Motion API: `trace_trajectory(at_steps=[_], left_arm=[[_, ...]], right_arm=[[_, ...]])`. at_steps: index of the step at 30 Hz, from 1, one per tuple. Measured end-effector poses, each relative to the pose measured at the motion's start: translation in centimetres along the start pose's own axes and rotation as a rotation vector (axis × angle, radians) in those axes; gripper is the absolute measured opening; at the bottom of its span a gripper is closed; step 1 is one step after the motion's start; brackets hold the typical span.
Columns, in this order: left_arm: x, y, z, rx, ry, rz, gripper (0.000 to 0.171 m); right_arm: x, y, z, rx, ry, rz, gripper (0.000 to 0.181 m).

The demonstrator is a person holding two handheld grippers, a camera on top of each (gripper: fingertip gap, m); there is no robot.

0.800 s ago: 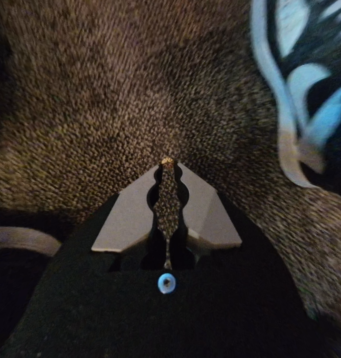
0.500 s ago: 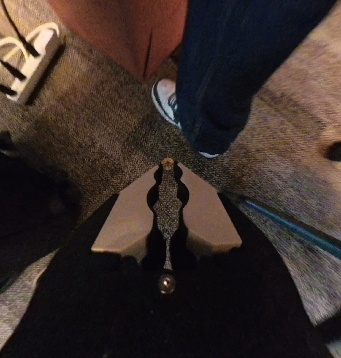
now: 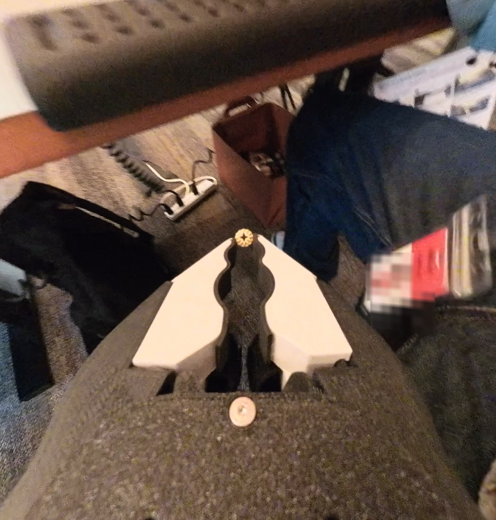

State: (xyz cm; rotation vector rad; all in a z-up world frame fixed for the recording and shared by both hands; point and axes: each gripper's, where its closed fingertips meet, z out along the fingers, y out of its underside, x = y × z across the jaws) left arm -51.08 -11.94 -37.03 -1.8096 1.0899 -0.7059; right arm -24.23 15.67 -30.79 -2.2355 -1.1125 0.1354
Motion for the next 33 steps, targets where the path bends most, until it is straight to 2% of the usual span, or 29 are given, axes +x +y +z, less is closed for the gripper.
trace_trajectory(at_steps=[4, 9, 12, 13, 18, 21, 23, 25, 28, 30, 33], left_arm=[[-2.1, -3.5, -1.5, 0.129, -0.073, -0.034, 0.013], [-4.8, -9.9, -1.6, 0.256, -0.079, 0.011, 0.013], [-6.5, -13.3, -1.4, 0.308, -0.054, -0.001, 0.013], [-6.9, -14.1, -1.2, 0.32, -0.052, 0.0, 0.013], [-8.3, -17.0, 0.2, 0.357, -0.04, 0.017, 0.012], [-8.5, -18.7, 1.8, 0.359, -0.028, 0.027, 0.012], [-8.3, -20.4, 3.5, 0.345, -0.001, 0.032, 0.012], [-7.3, -22.6, 5.6, 0.329, 0.053, 0.033, 0.012], [-4.6, -25.9, 9.7, 0.287, 0.175, 0.021, 0.012], [-2.5, -28.1, 12.7, 0.284, 0.249, 0.05, 0.012], [0.4, -31.1, 17.5, 0.28, 0.295, 0.145, 0.012]], right_arm=[[0.3, 0.3, 0.8, -0.066, -0.04, 0.024, 0.025], [0.5, 0.7, 1.9, -0.145, -0.057, -0.03, 0.028], [0.4, 0.4, 2.5, -0.166, -0.105, -0.04, 0.018], [0.1, 0.3, 2.5, -0.169, -0.139, -0.039, 0.011], [0.3, 0.6, 2.3, -0.198, -0.176, -0.031, 0.011], [2.0, 0.0, -0.7, -0.145, -0.088, -0.056, 0.011], [4.1, 0.6, -5.7, -0.115, 0.01, -0.041, 0.011], [7.2, 4.4, -12.2, -0.132, 0.139, 0.025, 0.011], [10.0, 16.3, -20.8, -0.285, 0.238, 0.219, 0.011], [9.6, 23.5, -23.4, -0.329, 0.202, 0.352, 0.011], [8.3, 29.0, -23.7, -0.302, 0.143, 0.442, 0.011]])
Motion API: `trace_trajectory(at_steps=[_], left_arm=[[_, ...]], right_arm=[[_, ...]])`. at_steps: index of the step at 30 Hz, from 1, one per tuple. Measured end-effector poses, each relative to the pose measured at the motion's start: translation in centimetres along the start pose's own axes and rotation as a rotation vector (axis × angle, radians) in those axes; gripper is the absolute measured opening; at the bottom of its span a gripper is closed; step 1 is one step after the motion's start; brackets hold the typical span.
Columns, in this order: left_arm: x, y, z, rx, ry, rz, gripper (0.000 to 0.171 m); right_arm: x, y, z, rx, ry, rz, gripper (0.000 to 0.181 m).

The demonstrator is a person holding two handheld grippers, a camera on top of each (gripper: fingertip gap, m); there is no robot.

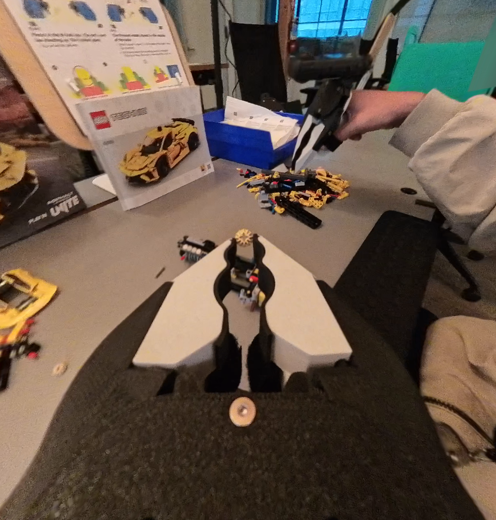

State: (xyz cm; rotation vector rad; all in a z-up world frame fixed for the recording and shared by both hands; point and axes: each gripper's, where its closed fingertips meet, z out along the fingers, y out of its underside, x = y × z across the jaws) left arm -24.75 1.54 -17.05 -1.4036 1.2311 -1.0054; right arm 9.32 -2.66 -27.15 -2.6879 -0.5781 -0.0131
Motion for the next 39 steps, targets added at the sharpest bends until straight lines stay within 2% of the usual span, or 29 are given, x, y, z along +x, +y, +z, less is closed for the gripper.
trace_trajectory(at_steps=[1, 3, 4, 6, 7, 8, 10, 11, 12, 14, 16, 19, 23, 24, 25, 28, 29, 31, 34, 35, 37, 39], left_arm=[[0.3, -0.6, 1.9, 0.003, 0.009, 0.032, 0.012], [0.2, -1.9, 5.2, 0.031, -0.006, 0.115, 0.012], [0.0, -2.4, 6.8, 0.04, -0.022, 0.158, 0.012], [-1.0, -3.2, 9.6, 0.071, -0.075, 0.23, 0.012], [-1.6, -3.5, 10.6, 0.097, -0.113, 0.254, 0.012], [-1.8, -3.6, 11.5, 0.12, -0.135, 0.289, 0.012], [-1.8, -3.3, 12.7, 0.158, -0.2, 0.405, 0.012], [-1.8, -3.0, 12.9, 0.172, -0.23, 0.453, 0.012], [-1.4, -2.5, 13.1, 0.184, -0.237, 0.48, 0.012], [-0.5, -1.3, 13.3, 0.195, -0.221, 0.5, 0.012], [0.1, -1.0, 13.3, 0.174, -0.211, 0.542, 0.012], [0.4, -1.2, 13.1, 0.161, -0.209, 0.561, 0.011], [0.5, -0.1, 13.9, 0.116, -0.182, 0.589, 0.012], [0.5, 0.1, 14.1, 0.102, -0.17, 0.588, 0.012], [0.6, 0.2, 14.2, 0.095, -0.162, 0.584, 0.012], [0.4, 0.4, 14.1, 0.077, -0.167, 0.563, 0.009], [0.3, 0.6, 13.9, 0.064, -0.161, 0.536, 0.01], [-1.3, 1.9, 12.6, -0.032, -0.18, 0.473, 0.027], [-8.1, 5.3, 7.4, -0.252, -0.322, 0.24, 0.03], [-10.7, 6.1, 5.0, -0.276, -0.376, 0.13, 0.03], [-15.1, 7.8, 0.8, -0.31, -0.471, -0.071, 0.029], [-18.3, 10.1, -1.9, -0.383, -0.552, -0.174, 0.033]], right_arm=[[0.5, 0.9, 0.4, 0.007, 0.008, 0.007, 0.016], [1.2, 0.7, 0.4, 0.077, 0.035, 0.015, 0.037], [1.1, -0.2, 0.0, 0.135, 0.049, 0.013, 0.043], [0.0, -3.7, -1.4, 0.316, 0.049, 0.029, 0.041], [-1.4, -6.0, -2.2, 0.423, 0.003, 0.052, 0.037], [-3.7, -8.7, -2.9, 0.542, -0.093, 0.087, 0.034], [-9.9, -13.7, -4.6, 0.769, -0.431, 0.151, 0.035], [-12.5, -15.3, -5.1, 0.834, -0.599, 0.184, 0.035], [-14.1, -16.3, -5.1, 0.858, -0.73, 0.223, 0.035], [-15.6, -16.9, -4.2, 0.84, -0.882, 0.284, 0.04], [-15.6, -17.0, -3.5, 0.869, -0.919, 0.322, 0.037], [-16.2, -16.7, -3.6, 0.883, -1.009, 0.319, 0.02], [-16.9, -16.8, -3.2, 0.86, -1.047, 0.299, 0.021], [-17.0, -16.8, -2.7, 0.842, -1.033, 0.293, 0.018], [-17.2, -16.7, -2.6, 0.837, -1.03, 0.278, 0.004], [-16.5, -16.9, -2.4, 0.841, -0.968, 0.283, 0.003], [-15.1, -16.8, -2.2, 0.858, -0.878, 0.312, 0.002], [-11.0, -14.9, -2.1, 0.847, -0.636, 0.355, 0.003], [-1.7, -6.9, -0.8, 0.632, -0.016, 0.375, 0.003], [0.5, -4.1, -0.7, 0.545, 0.122, 0.37, 0.002], [2.9, -0.9, -1.0, 0.45, 0.223, 0.366, 0.008], [4.3, 0.4, -1.1, 0.434, 0.252, 0.408, 0.011]])
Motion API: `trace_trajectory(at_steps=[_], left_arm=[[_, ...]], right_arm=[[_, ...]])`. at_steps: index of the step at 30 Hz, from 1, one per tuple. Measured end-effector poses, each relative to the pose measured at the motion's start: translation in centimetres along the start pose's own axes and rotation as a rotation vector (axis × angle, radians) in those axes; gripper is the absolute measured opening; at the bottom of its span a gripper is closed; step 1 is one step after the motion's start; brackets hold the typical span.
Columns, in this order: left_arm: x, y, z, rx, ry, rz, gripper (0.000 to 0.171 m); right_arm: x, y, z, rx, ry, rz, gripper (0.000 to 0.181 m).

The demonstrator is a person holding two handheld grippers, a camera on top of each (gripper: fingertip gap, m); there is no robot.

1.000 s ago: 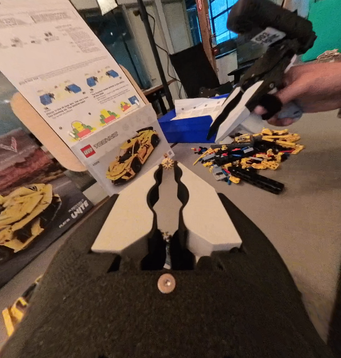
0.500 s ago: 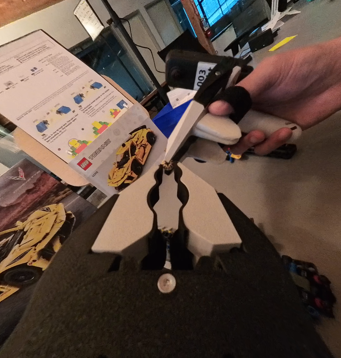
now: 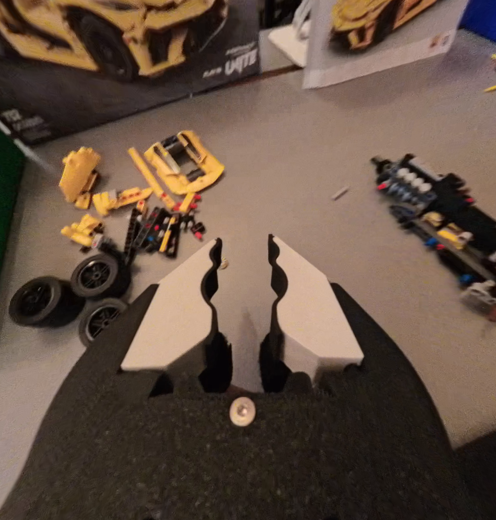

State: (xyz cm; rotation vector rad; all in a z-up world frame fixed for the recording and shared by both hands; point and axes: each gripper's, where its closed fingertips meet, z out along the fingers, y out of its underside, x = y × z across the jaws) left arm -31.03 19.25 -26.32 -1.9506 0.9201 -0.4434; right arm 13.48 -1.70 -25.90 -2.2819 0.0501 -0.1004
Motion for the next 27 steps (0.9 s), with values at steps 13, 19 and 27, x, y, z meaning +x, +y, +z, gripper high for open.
trace_trajectory(at_steps=[13, 19, 27], left_arm=[[-2.0, 4.6, 3.5, -0.176, -0.137, -0.052, 0.037], [-1.5, 4.6, 3.9, -0.185, -0.138, -0.003, 0.007], [-1.6, 4.2, 4.2, -0.174, -0.151, 0.007, 0.028]], right_arm=[[-12.0, -6.2, 0.1, 0.422, -0.28, 0.059, 0.024], [-13.6, -6.4, 0.2, 0.473, -0.279, -0.018, 0.019], [-14.1, -5.7, 0.8, 0.449, -0.306, -0.012, 0.02]])
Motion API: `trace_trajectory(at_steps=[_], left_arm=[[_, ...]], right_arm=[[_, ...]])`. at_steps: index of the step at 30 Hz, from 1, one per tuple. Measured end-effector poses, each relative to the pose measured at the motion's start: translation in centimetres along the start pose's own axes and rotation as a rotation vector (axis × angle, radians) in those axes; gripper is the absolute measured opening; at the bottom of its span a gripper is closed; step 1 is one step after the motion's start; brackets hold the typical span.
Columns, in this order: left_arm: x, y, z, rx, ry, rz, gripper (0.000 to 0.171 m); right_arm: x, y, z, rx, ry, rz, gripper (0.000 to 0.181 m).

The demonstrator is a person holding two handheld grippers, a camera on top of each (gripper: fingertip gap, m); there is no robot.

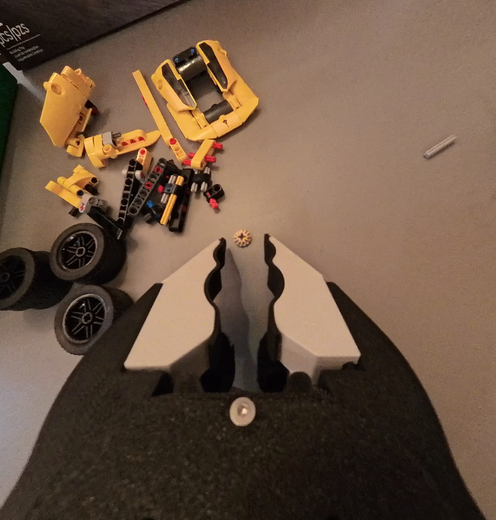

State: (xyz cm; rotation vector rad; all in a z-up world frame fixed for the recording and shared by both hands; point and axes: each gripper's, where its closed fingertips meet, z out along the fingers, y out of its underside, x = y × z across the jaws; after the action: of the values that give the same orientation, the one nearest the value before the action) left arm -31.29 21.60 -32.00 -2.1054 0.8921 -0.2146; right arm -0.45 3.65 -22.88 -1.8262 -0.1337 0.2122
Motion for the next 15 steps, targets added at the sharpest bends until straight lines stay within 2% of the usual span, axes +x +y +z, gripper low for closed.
trace_trajectory(at_steps=[6, 8, 10, 15], left_arm=[[0.05, -0.36, 0.56, -0.008, 0.036, -0.036, 0.029], [0.29, -0.36, 0.69, -0.016, 0.048, -0.035, 0.011], [0.37, -0.3, 0.66, -0.018, 0.041, -0.017, 0.001], [0.21, -0.14, -0.06, 0.003, 0.014, 0.043, 0.0]], right_arm=[[0.05, 0.5, 0.0, -0.014, -0.014, 0.028, 0.02], [0.06, 0.55, 0.0, -0.016, -0.016, 0.029, 0.02], [0.11, 0.69, 0.0, -0.022, -0.015, 0.032, 0.02], [0.05, 0.57, -0.17, -0.017, -0.015, 0.023, 0.02]])
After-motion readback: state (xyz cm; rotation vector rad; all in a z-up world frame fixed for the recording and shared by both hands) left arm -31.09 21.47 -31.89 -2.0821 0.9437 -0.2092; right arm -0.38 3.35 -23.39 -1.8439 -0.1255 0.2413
